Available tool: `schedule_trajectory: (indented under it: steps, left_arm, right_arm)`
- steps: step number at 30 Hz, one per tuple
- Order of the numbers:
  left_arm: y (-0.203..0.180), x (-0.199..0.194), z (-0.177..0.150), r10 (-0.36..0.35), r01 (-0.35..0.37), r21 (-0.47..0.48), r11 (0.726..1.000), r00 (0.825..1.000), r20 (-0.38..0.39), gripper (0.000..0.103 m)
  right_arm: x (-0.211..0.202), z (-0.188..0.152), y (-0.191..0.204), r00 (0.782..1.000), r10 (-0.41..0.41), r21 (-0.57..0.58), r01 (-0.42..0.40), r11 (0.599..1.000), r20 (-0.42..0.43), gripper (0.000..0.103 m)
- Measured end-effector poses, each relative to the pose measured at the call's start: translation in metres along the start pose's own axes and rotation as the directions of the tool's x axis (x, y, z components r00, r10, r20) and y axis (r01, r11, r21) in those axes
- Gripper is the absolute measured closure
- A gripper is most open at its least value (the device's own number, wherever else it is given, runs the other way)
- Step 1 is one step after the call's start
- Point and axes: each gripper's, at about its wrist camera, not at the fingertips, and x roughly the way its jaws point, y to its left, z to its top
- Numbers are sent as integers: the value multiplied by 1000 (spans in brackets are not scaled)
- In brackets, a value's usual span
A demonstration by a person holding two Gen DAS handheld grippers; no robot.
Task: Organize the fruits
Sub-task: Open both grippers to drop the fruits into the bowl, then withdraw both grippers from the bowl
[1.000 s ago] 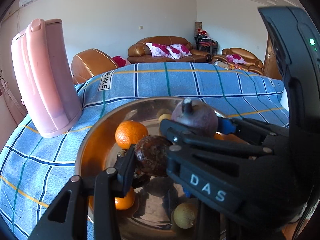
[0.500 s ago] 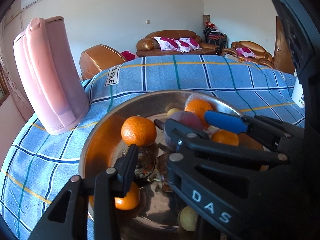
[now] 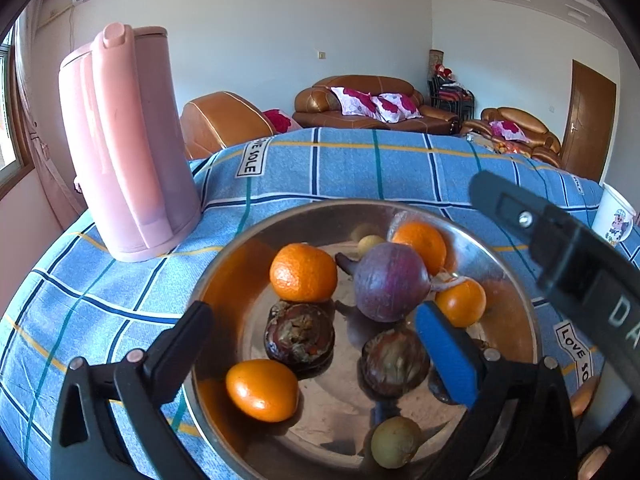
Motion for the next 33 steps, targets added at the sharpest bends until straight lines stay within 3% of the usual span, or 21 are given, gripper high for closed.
schedule_trajectory:
  steps: [2,4,7,9,15,33]
  left_arm:
    - [4,-7,0,15,-14,-28,1000,999,37,0]
    - [9,-20,0,51,-45,-50,998,991,120,0]
    - [7,-39,-1,188,-184,-39,982,949,254,0]
    - [5,-44,-2,234,-235,-33,971,926,297,0]
    - [8,-45,-1,213,-212,-35,977,929,304,0]
    - [12,-81,-28,164,-131,-119,984,927,336,0]
  right_arm:
    - [-10,2,-2,995,-73,-12,74,997,63,26]
    - [-23,3,-4,980,-134,-17,138,990,145,16]
    - [-35,1,0,956,-167,-39,181,983,242,11]
    - [-36,-1,5,957,-144,-76,168,983,253,11]
    - [-37,-6,10,970,-127,-118,153,981,206,11]
    - [-80,-25,14,964,-112,-115,143,983,243,11]
